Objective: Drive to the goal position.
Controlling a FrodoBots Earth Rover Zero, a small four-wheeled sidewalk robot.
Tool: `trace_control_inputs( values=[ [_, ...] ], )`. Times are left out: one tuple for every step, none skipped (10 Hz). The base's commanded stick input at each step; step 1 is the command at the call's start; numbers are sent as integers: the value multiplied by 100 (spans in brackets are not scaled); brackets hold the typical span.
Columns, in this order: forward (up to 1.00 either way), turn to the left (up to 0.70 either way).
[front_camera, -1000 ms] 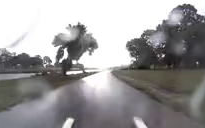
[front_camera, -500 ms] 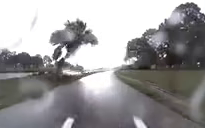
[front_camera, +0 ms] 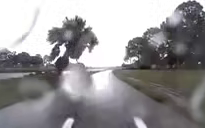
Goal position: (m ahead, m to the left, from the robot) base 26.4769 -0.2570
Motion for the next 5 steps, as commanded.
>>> trace_control_inputs(
  values=[
    [100, 0],
    [100, 0],
    [100, 0],
    [100, 0],
    [100, 0]
  ],
)
